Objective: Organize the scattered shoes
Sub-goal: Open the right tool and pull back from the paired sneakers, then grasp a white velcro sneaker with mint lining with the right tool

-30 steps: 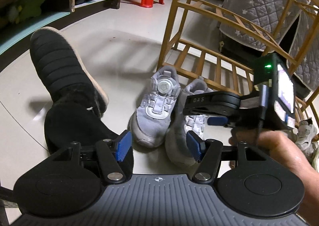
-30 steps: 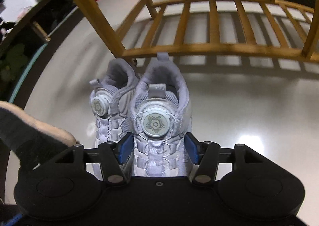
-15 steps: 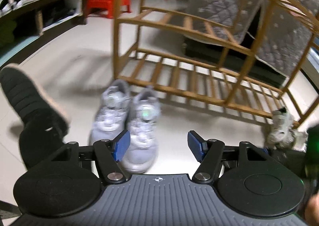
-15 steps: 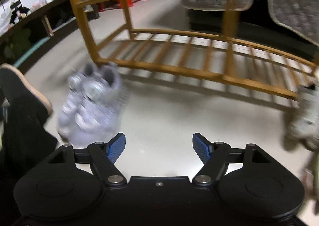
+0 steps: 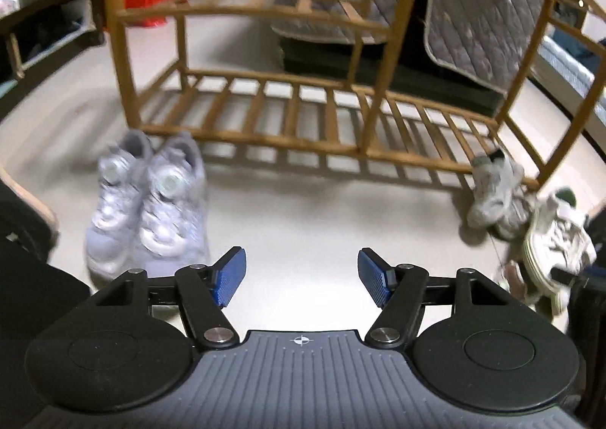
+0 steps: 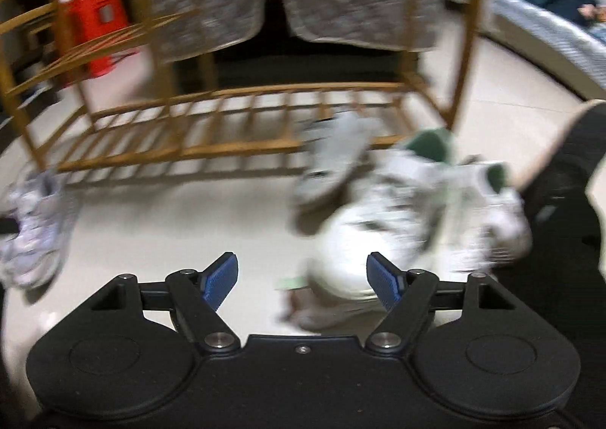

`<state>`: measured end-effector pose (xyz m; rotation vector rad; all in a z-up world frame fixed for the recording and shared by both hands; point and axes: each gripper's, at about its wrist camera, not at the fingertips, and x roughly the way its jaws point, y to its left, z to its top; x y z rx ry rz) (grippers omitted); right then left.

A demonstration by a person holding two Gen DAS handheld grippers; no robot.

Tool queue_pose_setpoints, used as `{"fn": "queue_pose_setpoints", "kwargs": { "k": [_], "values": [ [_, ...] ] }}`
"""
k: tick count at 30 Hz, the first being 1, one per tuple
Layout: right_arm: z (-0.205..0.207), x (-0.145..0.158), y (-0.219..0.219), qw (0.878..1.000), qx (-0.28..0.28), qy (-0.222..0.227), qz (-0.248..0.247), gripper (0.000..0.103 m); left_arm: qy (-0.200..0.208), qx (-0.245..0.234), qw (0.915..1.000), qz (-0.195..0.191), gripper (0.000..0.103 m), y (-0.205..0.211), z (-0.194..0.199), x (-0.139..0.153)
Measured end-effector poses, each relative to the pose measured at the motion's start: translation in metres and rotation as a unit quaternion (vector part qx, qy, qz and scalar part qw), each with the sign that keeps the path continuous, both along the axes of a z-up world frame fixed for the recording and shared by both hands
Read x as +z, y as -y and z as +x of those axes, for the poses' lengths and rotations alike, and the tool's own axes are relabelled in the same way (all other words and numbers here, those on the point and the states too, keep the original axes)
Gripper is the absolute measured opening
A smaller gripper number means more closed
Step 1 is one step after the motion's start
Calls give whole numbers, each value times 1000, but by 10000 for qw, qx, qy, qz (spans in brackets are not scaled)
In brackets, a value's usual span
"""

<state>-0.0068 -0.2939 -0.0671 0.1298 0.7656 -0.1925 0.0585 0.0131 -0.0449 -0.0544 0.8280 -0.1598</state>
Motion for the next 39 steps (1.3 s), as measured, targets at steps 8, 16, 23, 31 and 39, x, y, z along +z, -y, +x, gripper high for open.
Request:
{"fn": "queue_pose_setpoints", "kwargs": {
  "k": [8, 16, 23, 31, 39],
  "values": [
    [19, -17, 49, 9965, -752, -47, 353, 79, -227, -141, 9996, 130, 67, 6, 0, -27],
    [41, -34, 75, 9901, -1006, -65, 974, 79, -281, -318, 9988, 250, 67, 13, -6, -33],
    [38, -17, 67, 9966, -712, 27, 415, 79, -317, -314, 9987, 259, 68, 19, -5, -31],
    [58, -22, 86, 9839, -1179, -211, 1325, 83, -183, -577, 9976, 349, 68, 41, -5, -18],
    [92, -45, 72, 9816, -1448, -550, 1121, 72, -174, -466, 9978, 430, 68, 28, -8, -17]
  ]
}}
